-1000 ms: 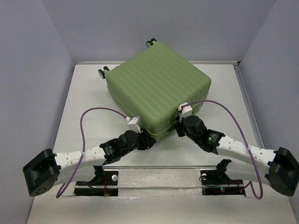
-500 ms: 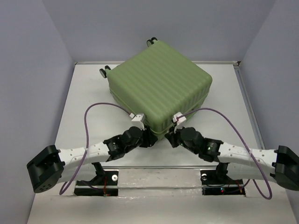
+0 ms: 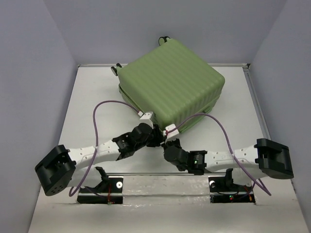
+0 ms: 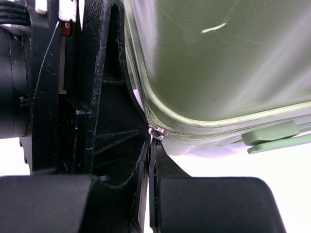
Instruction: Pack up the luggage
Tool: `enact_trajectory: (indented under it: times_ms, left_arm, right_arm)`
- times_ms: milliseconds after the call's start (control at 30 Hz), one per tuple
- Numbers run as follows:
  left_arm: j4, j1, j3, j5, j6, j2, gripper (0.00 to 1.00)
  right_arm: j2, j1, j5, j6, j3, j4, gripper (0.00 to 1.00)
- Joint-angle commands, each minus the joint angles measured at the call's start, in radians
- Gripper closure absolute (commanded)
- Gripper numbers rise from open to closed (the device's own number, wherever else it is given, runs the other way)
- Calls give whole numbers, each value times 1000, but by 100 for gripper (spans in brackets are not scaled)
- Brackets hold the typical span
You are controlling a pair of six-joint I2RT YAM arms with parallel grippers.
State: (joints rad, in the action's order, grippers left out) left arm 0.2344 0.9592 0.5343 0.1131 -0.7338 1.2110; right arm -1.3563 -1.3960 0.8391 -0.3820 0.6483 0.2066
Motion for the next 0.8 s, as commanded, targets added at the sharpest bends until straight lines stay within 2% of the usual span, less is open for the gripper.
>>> enact_trajectory:
  times_ms: [0,67,100,167,233,267,300,333,367,433,467,567,700,767]
  left_arm:
    - [234,-34,122,45,80,10,54]
    - [169,-36,81,88,82,-82,38]
    - [136,-40,64,108,82,-159,22]
    - [13,-68,23,140,77,-244,10]
    - [-100,-172,1,93,76,-373,1]
    - [-137,-221,1,92,77,-408,1]
    - [-177,-332,27,33,91,-433,1]
    - [-217,-390,58,8,124,-451,1]
    - [-286,-442,123,-41,141,-452,1]
    - [-311,-579,191,-104,165,-429,1]
    - [-311,-620,263,-180,168,-406,1]
    - [-287,-767,392,-292,153,-257,1]
    - [-204,-908,507,-386,97,-3,1]
    - [-184,-950,535,-403,83,60,1]
  right_arm:
    - [-9,-186,-290,-38,50,312,93]
    - [29,-176,-259,-61,25,280,93]
    - [46,-163,-261,-76,-7,272,93]
    - [83,-153,-271,-110,-45,269,93]
    - [112,-153,-282,-115,-74,258,93]
    - [115,-153,-282,-116,-79,254,93]
    - [117,-153,-287,-116,-82,251,93]
    - [117,-153,-288,-116,-85,248,93]
    - [118,-153,-281,-120,-91,244,93]
    - [121,-153,-262,-121,-101,238,93]
    - [125,-144,-252,-127,-114,231,93]
    - [144,-144,-252,-139,-134,226,93]
    - [160,-144,-255,-161,-156,220,93]
    - [164,-144,-261,-166,-162,217,93]
